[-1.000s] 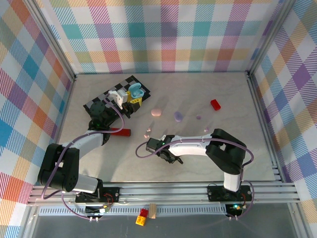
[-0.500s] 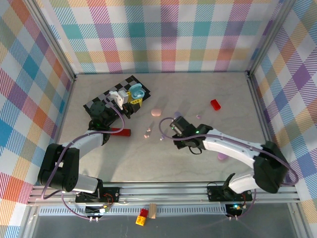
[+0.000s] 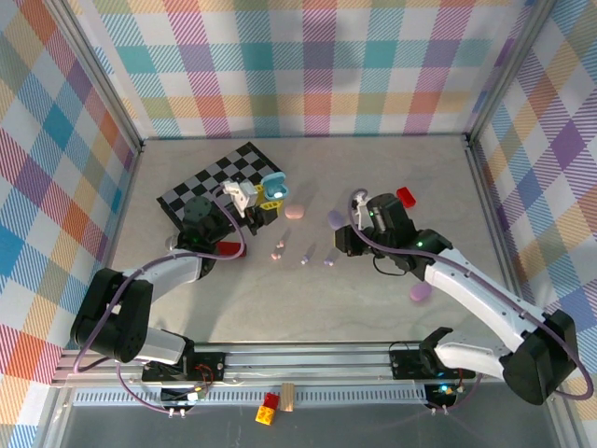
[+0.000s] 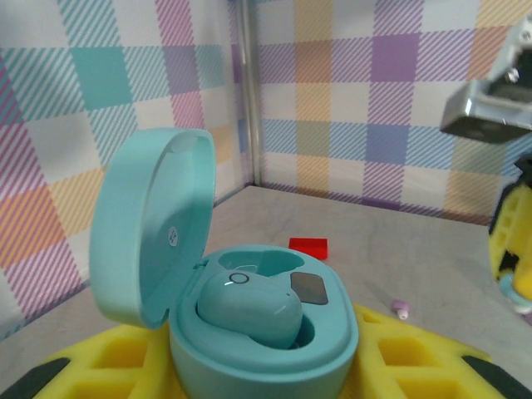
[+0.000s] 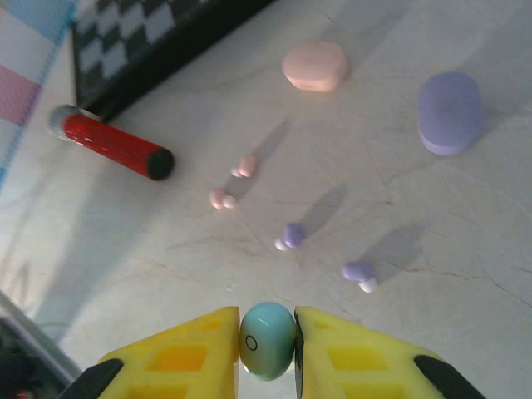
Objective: Insert the wireless bluetooth earbuds into the charging case
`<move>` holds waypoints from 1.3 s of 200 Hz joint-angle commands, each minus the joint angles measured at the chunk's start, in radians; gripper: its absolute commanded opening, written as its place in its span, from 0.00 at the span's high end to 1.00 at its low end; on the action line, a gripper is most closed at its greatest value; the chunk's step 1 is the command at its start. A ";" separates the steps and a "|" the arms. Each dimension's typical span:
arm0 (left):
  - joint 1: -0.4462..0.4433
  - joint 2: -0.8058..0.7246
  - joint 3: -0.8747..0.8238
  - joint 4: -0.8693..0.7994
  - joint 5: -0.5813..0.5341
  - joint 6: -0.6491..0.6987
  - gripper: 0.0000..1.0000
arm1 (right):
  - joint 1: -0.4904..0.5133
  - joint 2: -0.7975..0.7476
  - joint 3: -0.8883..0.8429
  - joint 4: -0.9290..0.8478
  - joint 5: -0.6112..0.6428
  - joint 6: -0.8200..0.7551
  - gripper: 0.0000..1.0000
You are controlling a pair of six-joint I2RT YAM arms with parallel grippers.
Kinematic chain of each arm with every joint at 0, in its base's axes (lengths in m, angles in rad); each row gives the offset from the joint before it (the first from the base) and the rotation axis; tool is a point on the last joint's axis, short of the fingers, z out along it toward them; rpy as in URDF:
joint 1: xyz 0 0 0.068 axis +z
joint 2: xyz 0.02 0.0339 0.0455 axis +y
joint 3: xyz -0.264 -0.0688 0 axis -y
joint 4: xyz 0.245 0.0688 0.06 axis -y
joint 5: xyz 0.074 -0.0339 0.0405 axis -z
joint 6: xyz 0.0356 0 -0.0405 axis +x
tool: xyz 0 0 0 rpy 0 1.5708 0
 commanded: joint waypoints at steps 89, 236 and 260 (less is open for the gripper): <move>-0.140 0.097 0.020 0.084 0.107 0.034 0.62 | -0.064 -0.017 0.092 0.114 -0.244 0.053 0.78; -0.217 0.187 0.086 0.146 0.201 -0.015 0.63 | -0.074 0.046 0.134 0.132 -0.300 0.036 0.78; -0.221 0.188 0.089 0.145 0.205 -0.013 0.63 | -0.075 0.053 0.138 0.131 -0.295 0.030 0.78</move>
